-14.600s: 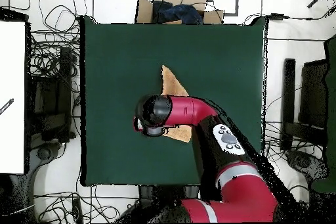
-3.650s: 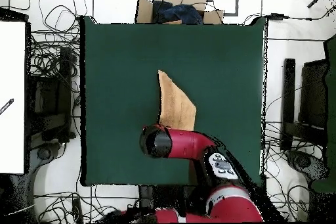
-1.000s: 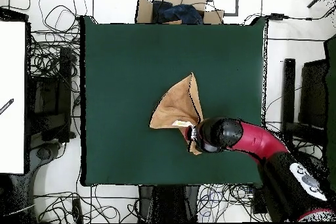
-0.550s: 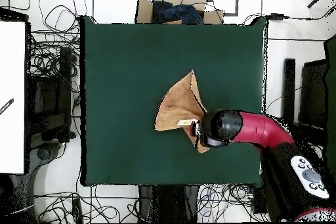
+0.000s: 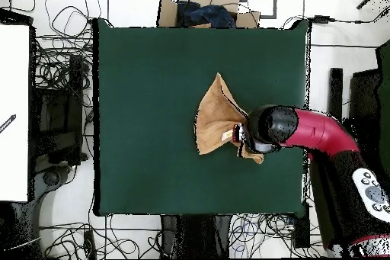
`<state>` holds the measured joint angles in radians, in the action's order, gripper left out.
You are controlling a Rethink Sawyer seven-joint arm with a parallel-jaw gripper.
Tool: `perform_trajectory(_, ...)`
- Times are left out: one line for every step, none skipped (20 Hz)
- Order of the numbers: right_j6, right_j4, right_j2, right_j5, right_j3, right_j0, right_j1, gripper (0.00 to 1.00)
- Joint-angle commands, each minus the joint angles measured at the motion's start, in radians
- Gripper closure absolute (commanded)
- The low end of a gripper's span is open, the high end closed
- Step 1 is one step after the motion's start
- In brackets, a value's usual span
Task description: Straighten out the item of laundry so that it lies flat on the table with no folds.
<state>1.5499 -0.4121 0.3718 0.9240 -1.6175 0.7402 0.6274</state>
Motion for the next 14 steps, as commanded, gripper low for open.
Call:
perform_trajectory(-0.189, -0.062, 0.085, 0.001, 0.051, 0.005, -0.054, 1.0)
perform_trajectory(-0.181, -0.062, 0.081, -0.006, 0.052, 0.004, -0.061, 1.0)
perform_trajectory(-0.191, -0.07, 0.079, 0.0, 0.053, 0.0, -0.062, 1.0)
perform_trajectory(-0.212, -0.076, 0.091, -0.02, 0.049, 0.007, -0.063, 1.0)
perform_trajectory(-0.212, -0.071, 0.09, -0.011, 0.048, 0.009, -0.066, 1.0)
perform_trajectory(-0.22, -0.07, 0.098, -0.028, 0.044, 0.015, -0.066, 0.0)
perform_trajectory(-0.217, -0.065, 0.1, -0.034, 0.039, 0.02, -0.067, 0.0)
perform_trajectory(-0.214, -0.06, 0.103, -0.04, 0.034, 0.024, -0.068, 0.0)
perform_trajectory(-0.211, -0.055, 0.105, -0.047, 0.03, 0.029, -0.07, 0.0)
perform_trajectory(-0.205, -0.054, 0.104, -0.05, 0.026, 0.031, -0.07, 0.0)
perform_trajectory(-0.202, -0.056, 0.105, -0.052, 0.03, 0.03, -0.074, 0.0)
perform_trajectory(-0.198, -0.059, 0.104, -0.056, 0.031, 0.029, -0.074, 0.0)
perform_trajectory(-0.198, -0.059, 0.106, -0.055, 0.035, 0.029, -0.076, 0.0)
perform_trajectory(-0.198, -0.061, 0.108, -0.058, 0.036, 0.03, -0.077, 0.0)
